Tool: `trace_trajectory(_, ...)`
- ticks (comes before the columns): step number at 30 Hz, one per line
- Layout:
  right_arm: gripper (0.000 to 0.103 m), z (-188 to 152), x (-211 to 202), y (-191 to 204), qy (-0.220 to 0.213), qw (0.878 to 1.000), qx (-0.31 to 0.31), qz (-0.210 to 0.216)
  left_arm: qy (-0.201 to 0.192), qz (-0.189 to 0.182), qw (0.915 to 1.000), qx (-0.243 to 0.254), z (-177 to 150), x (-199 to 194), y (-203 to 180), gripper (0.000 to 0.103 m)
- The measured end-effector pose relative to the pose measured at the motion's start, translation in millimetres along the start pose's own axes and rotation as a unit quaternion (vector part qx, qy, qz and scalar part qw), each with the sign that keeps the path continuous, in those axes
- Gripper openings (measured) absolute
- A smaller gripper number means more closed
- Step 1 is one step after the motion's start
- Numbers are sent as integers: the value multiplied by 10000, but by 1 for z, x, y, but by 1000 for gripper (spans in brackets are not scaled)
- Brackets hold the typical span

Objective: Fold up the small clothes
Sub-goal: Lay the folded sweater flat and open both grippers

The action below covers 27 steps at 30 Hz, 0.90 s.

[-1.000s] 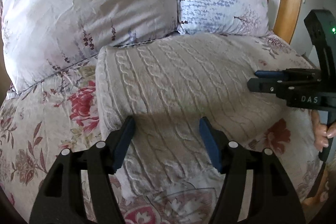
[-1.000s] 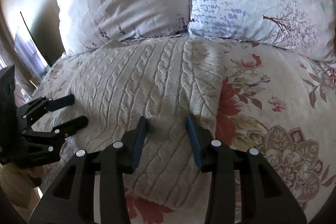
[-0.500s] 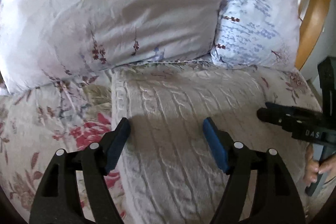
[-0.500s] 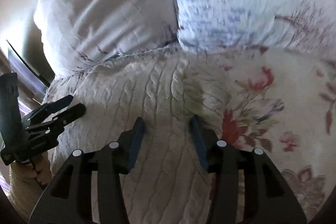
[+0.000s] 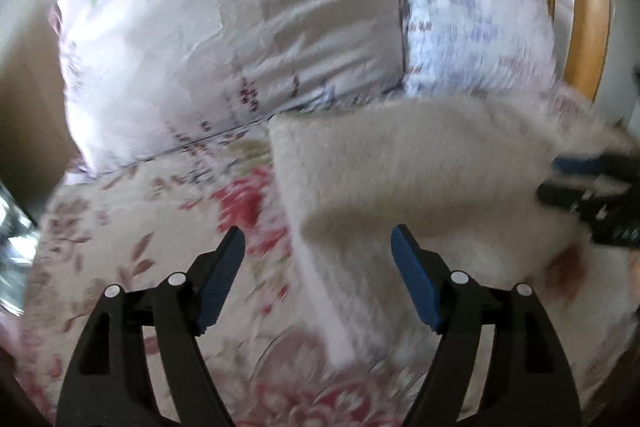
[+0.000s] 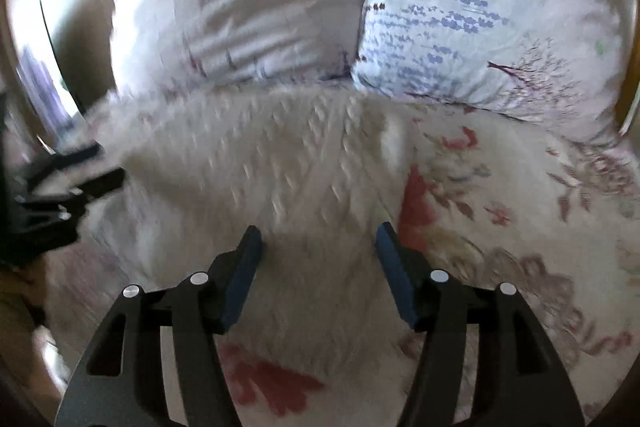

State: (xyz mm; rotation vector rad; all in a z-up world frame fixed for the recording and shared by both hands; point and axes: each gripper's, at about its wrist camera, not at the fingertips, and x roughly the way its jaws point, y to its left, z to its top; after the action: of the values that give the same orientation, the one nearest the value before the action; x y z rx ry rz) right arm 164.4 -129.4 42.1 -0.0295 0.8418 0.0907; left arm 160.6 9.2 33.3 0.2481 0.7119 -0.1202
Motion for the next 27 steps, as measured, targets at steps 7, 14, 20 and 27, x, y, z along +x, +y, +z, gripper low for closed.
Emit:
trace_trajectory(7,64,-10,12,-7,225,9994,230,-94,376,36,9992,-116,-12,19,0,77)
trace_trajectory(14,75,-13,-5,-9,86,9989,460,-104,370,-77,9980,-505,-16,7,3,83)
trace_trajectory(20,83,-20,-24,-6,-147,9985,521,-106,289,22,9969,-730,-25,-8,1,91)
trace_trajectory(27,91,-34,-33,-4,-148,9963,849,-46,282,135,9955,-900,-36,-13,-5,101)
